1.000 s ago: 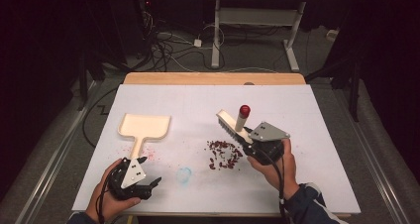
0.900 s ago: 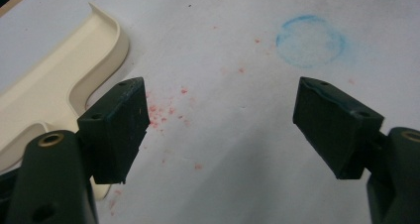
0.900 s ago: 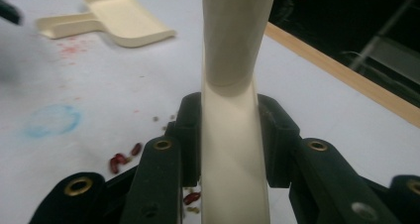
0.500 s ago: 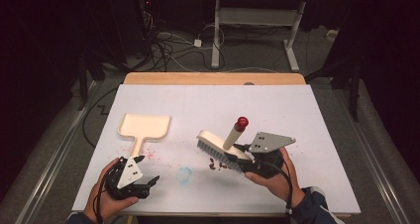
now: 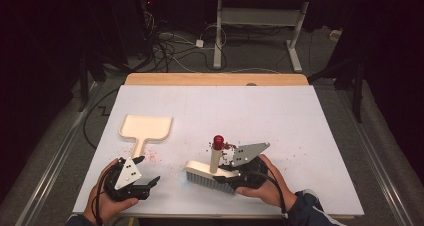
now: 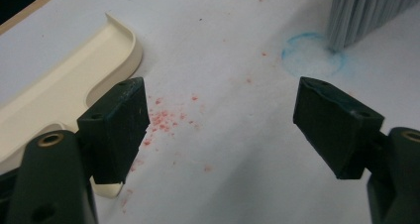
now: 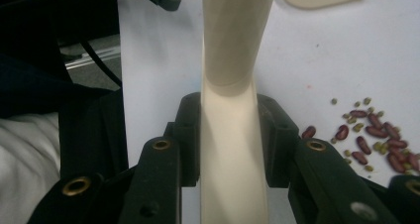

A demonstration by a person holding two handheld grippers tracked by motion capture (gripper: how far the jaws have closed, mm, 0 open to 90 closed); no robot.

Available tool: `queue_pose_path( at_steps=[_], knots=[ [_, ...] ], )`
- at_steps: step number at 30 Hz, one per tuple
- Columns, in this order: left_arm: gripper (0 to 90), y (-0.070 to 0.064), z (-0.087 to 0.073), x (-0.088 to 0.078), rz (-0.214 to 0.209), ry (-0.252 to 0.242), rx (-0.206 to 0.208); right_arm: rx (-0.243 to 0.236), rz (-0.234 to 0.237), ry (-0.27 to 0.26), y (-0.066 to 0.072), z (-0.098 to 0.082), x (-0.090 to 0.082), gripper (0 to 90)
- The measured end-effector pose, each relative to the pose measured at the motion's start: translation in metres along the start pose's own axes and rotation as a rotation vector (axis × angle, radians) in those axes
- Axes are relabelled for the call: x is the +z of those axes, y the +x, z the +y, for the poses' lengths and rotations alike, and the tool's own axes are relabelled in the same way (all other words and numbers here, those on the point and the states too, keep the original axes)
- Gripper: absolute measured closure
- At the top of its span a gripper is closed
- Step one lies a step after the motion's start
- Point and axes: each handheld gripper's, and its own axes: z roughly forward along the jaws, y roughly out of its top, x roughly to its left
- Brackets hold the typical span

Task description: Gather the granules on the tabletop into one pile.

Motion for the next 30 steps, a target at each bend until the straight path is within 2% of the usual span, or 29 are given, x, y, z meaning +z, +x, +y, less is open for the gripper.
queue_pose_path(
  at_steps=[3, 7, 16, 23, 25, 30],
  knots=[
    [20.9, 0.000, 0.000, 0.000, -0.003, -0.001, -0.001, 0.023, 0.012, -0.007, -0.009, -0.002, 0.001, 67.7],
    [20.9, 0.000, 0.000, 0.001, -0.006, 0.001, -0.002, 0.051, -0.009, -0.005, -0.024, -0.004, 0.000, 67.6],
    [20.9, -0.001, 0.000, 0.003, -0.013, 0.014, 0.006, 0.025, -0.073, -0.001, -0.044, -0.003, -0.004, 67.6],
    [20.9, -0.002, 0.000, 0.006, -0.019, 0.024, 0.010, 0.026, -0.146, -0.021, -0.063, -0.001, -0.008, 67.7],
    [20.9, -0.002, 0.000, 0.006, -0.020, 0.026, 0.011, 0.038, -0.150, -0.034, -0.068, -0.001, -0.009, 67.7],
    [20.9, -0.002, 0.000, 0.006, -0.022, 0.026, 0.011, 0.044, -0.176, -0.074, -0.068, 0.001, -0.021, 67.7]
  ],
)
